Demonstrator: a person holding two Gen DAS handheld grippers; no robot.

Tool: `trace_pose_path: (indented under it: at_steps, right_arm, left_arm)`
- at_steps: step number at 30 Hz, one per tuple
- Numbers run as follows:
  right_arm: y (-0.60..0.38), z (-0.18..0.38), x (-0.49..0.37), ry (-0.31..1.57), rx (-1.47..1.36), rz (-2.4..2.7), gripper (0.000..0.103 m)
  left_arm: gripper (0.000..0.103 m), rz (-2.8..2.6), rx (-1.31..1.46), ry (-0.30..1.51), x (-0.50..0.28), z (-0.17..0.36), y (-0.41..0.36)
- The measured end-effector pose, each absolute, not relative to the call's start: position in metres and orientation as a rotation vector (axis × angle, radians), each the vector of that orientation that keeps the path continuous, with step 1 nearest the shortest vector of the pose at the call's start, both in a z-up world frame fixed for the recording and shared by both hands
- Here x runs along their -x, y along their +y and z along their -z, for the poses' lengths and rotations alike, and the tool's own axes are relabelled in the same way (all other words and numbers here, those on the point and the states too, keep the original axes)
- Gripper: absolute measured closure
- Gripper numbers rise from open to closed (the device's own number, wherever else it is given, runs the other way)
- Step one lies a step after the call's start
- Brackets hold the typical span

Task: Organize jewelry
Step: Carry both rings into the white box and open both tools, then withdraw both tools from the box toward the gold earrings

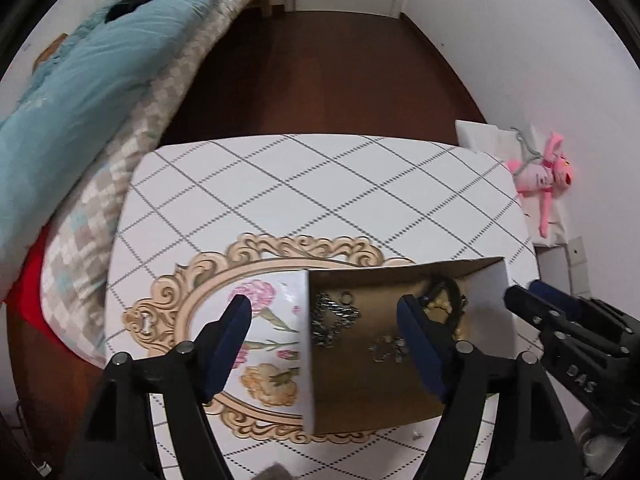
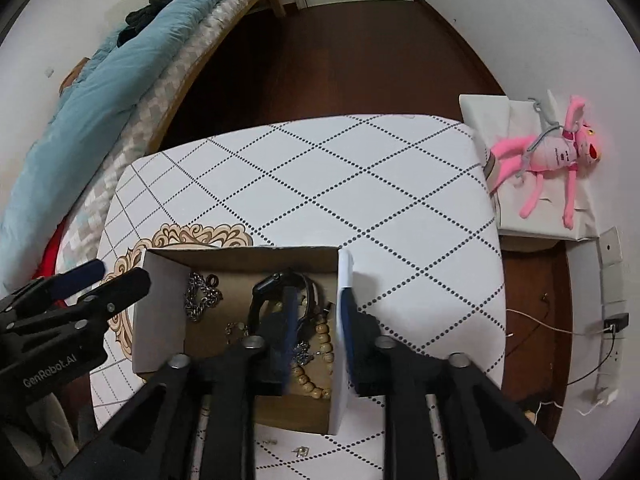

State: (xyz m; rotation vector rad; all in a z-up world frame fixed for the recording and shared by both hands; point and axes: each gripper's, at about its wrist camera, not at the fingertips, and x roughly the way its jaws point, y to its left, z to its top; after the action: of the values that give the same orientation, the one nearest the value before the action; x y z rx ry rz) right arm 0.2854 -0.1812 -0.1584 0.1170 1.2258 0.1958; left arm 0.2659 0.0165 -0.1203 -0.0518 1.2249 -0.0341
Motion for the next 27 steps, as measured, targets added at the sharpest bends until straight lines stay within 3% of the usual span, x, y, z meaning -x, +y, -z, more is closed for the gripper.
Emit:
trace_pose_path:
  at_steps: [1,3,5,7,8,9,18,27]
  right_arm:
    - [-0.183,0.157,-0.285,1.223,-0.118,-0.193,0.065]
    - [-0.184,0.154,-0.283,1.208,-0.096,-0.173,0.064]
    - [-0.185,0.151,-0.279,1.198,-0.077,-0.151,0.057]
    - [-0.184,0.15,-0.275,1.192,-0.052,-0.132,0.037]
    - [-0.183,0.15,-0.272,1.189,-0.027,-0.114,0.017]
    - [-0.18,0.151,-0.269,1.186,0.006,-0.095,0.004]
    - [-0.172,0.164,-0.242,1.198,0.078,-0.046,0.0]
    - [-0.177,0.127,-0.218,1.115,0.04,-0.05,0.0]
  left_arm:
    - [0.028,0.019,0.047,1.221,-0.264,0.12,0.019]
    - [0.005,-0.008,0.032,1.211,-0.262,0.12,0.023]
    - [0.001,-0.028,0.019,1.197,-0.257,0.121,0.025]
    - [0.0,-0.044,0.003,1.185,-0.25,0.125,0.027]
    - [0.0,-0.047,-0.003,1.181,-0.247,0.126,0.026]
    - [0.0,-0.052,-0.014,1.176,-0.243,0.129,0.025]
    - [0.0,-0.053,-0.029,1.16,-0.22,0.134,0.019]
    - [0.0,-0.045,0.033,1.088,-0.193,0.099,0.027]
